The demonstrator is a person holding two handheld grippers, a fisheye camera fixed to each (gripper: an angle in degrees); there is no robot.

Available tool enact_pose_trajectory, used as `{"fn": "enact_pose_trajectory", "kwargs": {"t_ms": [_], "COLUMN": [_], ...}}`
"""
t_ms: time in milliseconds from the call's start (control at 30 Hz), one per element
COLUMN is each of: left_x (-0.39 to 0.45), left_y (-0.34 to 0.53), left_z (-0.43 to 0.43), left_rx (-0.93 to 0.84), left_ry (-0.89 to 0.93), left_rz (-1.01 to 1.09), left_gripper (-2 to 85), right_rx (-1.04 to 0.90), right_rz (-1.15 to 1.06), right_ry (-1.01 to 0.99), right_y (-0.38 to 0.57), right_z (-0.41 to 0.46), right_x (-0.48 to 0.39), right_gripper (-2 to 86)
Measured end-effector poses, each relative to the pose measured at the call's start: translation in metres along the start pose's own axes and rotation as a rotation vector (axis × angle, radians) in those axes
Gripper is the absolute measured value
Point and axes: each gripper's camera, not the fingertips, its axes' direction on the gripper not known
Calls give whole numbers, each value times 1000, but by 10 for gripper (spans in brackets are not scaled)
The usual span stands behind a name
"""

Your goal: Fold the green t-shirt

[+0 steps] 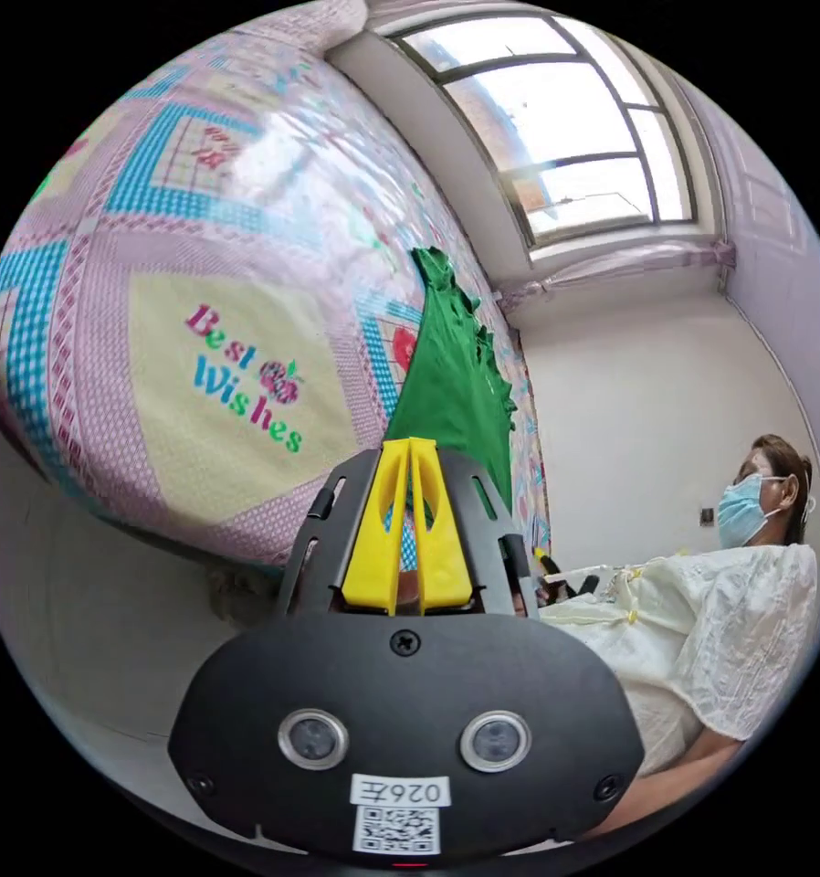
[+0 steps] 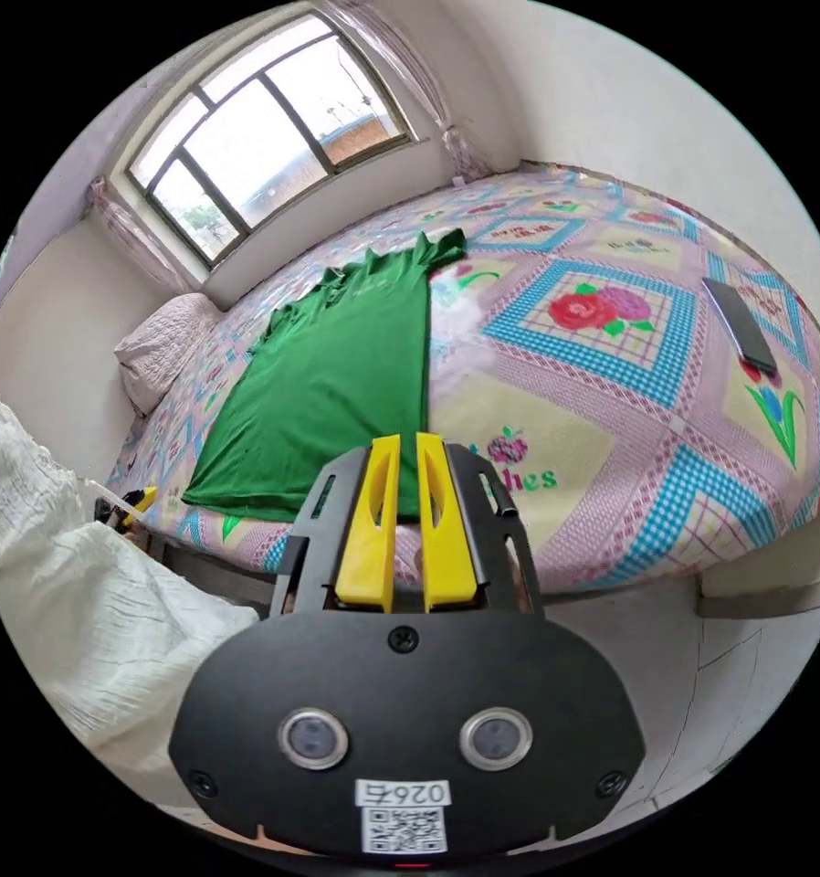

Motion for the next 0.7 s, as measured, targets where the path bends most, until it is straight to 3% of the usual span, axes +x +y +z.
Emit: {"fn": "enact_pose_trajectory", "kwargs": {"t_ms": [200,267,367,467,567,700], "left_x": [57,66,80,103,138,176], "left_y": [-62,-58,-42,-37,-53,-80], "left_z": [141,190,190,176,190,242], "left_rx": [-281,-420,-376,-226,-99,-62], "left_ry": [-100,-318,-401,-327,-291,-327], "left_rz": [235,312,383,398,444,538], "left_gripper": [-10,-10,-10,-10,-10,-10], "right_rx": [-85,-178,-194,-152,-57,50], "right_rz": [-182,-175,-116,-29,-6,-11], "right_ry": [-154,-116,-77,-39,1,23], "right_y": [-29,-4,46,74,61,11], "right_z": [104,124,100,65,45,56], "right_x": [-46,-43,-26,-6,-3,-2], "right_gripper": [7,-7,-9,-9,-1,10]}}
